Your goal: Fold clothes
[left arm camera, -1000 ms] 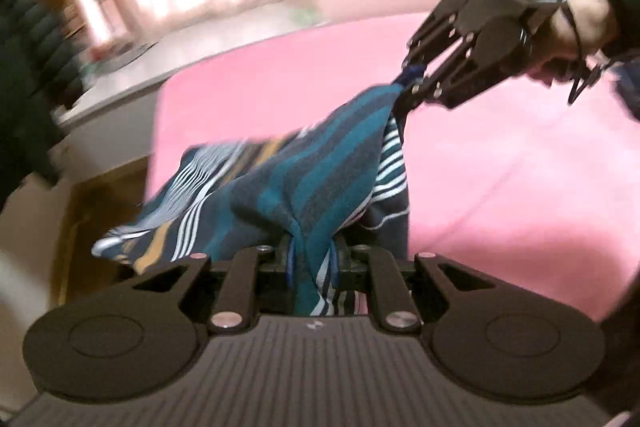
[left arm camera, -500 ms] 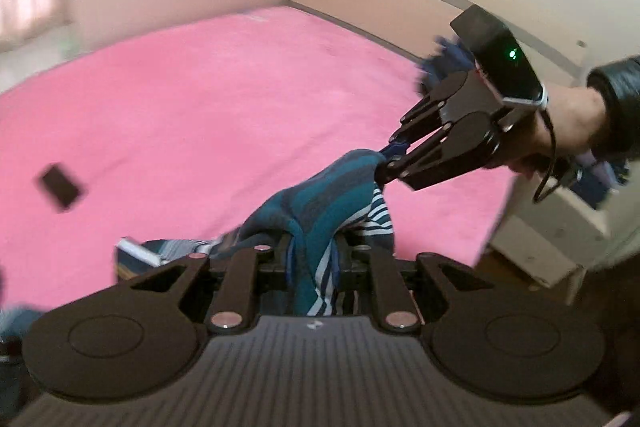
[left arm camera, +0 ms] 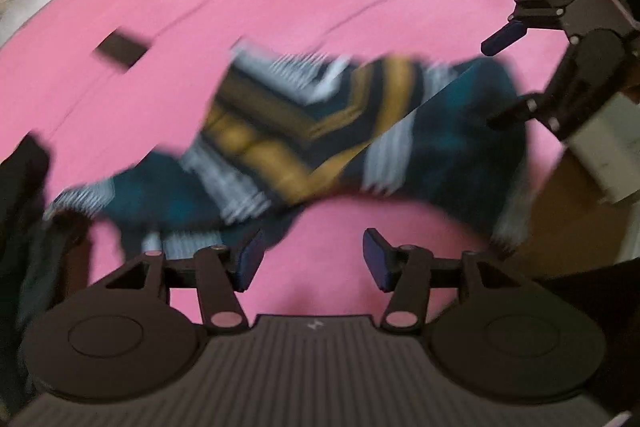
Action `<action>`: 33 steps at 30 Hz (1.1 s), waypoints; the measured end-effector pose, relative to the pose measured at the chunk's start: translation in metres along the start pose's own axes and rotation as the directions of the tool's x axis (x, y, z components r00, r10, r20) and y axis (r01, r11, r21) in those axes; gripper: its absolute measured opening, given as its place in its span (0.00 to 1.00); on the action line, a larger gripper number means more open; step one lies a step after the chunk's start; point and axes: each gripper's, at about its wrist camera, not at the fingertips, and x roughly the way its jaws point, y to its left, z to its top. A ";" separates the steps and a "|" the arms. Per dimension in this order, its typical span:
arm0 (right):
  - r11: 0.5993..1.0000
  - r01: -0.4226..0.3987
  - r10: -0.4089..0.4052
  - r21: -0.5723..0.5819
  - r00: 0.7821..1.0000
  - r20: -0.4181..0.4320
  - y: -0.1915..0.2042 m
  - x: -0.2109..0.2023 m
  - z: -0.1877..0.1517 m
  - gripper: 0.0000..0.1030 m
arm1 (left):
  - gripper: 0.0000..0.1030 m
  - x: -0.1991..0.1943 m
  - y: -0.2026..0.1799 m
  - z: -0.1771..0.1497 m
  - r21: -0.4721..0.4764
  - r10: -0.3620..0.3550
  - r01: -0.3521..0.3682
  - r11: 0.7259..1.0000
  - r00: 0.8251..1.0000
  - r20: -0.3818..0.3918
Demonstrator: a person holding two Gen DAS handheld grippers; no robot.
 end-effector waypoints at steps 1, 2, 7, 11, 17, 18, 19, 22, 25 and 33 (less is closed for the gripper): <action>0.998 -0.008 0.007 -0.061 1.000 -0.013 0.014 0.023 0.004 0.87 | 0.50 0.005 0.005 -0.008 -0.012 0.022 -0.022 1.000 1.000 -0.013; 0.994 0.000 -0.001 -0.109 1.000 -0.007 0.027 0.043 0.005 0.87 | 0.51 0.011 0.011 -0.015 -0.030 0.031 -0.031 0.999 0.999 -0.020; 0.922 0.138 -0.136 -0.363 0.990 0.030 0.066 0.125 0.026 0.87 | 0.55 0.004 0.020 -0.052 -0.104 0.035 -0.040 0.994 0.998 -0.047; 0.917 0.052 -0.072 -0.395 0.997 -0.037 0.057 0.146 0.036 0.06 | 0.57 0.004 0.014 -0.066 -0.111 0.040 -0.050 0.993 0.995 -0.096; 0.984 -0.015 -0.020 0.177 0.981 0.191 -0.056 -0.021 0.053 0.05 | 0.60 -0.022 0.016 -0.043 -0.086 0.035 -0.032 0.996 0.999 0.029; 0.972 0.023 -0.078 0.233 0.970 0.230 -0.075 -0.054 0.046 0.05 | 0.61 -0.026 0.017 -0.035 -0.077 0.032 -0.027 0.997 0.998 0.058; 0.955 0.057 -0.138 0.290 0.954 0.266 -0.093 -0.088 0.039 0.05 | 0.61 -0.029 0.018 -0.026 -0.067 0.028 -0.022 0.998 0.995 0.091; 0.882 0.181 -0.338 0.436 0.887 0.316 -0.141 -0.179 -0.001 0.05 | 0.61 -0.033 0.021 0.002 -0.029 0.007 -0.003 1.000 0.986 0.167; 0.745 0.302 -0.531 0.595 0.809 0.253 -0.195 -0.237 -0.069 0.05 | 0.61 -0.029 0.018 0.031 0.023 0.010 -0.015 1.000 0.980 0.198; 0.256 0.480 -0.628 0.839 0.743 -0.233 -0.357 -0.238 -0.282 0.24 | 0.70 0.022 -0.002 0.107 -0.035 0.076 -0.071 0.997 0.983 0.166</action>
